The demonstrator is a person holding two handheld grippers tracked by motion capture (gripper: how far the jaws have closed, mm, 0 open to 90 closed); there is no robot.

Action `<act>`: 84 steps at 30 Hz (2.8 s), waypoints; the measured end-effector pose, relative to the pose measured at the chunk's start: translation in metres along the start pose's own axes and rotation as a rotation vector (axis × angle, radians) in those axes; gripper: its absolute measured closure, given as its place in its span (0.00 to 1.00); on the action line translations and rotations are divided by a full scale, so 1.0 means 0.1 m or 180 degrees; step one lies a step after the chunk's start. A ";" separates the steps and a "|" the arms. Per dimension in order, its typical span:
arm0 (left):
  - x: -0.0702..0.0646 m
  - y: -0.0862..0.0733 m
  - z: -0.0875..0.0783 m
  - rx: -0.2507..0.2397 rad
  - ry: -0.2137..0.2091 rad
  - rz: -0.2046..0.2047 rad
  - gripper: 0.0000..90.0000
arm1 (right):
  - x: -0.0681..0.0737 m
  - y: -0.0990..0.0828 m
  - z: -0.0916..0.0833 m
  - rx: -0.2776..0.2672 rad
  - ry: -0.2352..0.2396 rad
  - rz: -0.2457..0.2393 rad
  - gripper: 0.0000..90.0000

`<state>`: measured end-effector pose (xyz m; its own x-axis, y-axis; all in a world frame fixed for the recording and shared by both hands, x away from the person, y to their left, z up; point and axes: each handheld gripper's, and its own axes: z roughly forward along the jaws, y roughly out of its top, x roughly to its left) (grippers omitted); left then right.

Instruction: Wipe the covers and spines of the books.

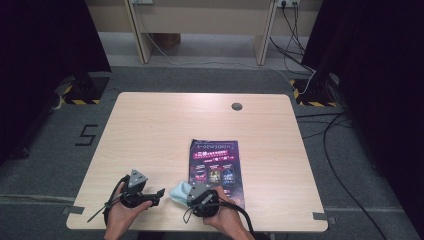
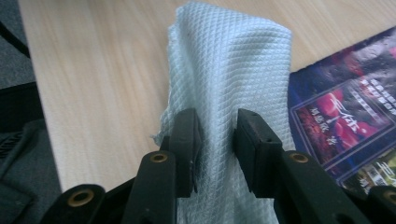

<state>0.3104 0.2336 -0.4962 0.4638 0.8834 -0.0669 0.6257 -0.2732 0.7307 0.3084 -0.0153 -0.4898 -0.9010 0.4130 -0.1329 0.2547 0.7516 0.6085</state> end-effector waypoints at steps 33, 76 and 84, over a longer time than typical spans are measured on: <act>-0.01 -0.01 0.01 0.0043 -0.0023 -0.0038 0.21 | -0.46 -0.24 -0.10 0.0058 -0.0269 0.0516 0.79; -0.84 -0.02 0.27 0.0180 -0.0422 0.0442 0.20 | -0.49 -0.84 -0.60 0.0191 -0.0515 0.0694 0.78; -0.82 0.00 0.25 0.0158 -0.0537 0.0425 0.23 | -0.66 -0.82 -0.56 0.0215 -0.0594 0.0784 0.79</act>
<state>0.2886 0.1519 -0.5080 0.6404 0.7630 -0.0876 0.5798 -0.4055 0.7066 0.3273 -0.1327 -0.4872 -0.7310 0.6693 -0.1330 0.4856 0.6472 0.5877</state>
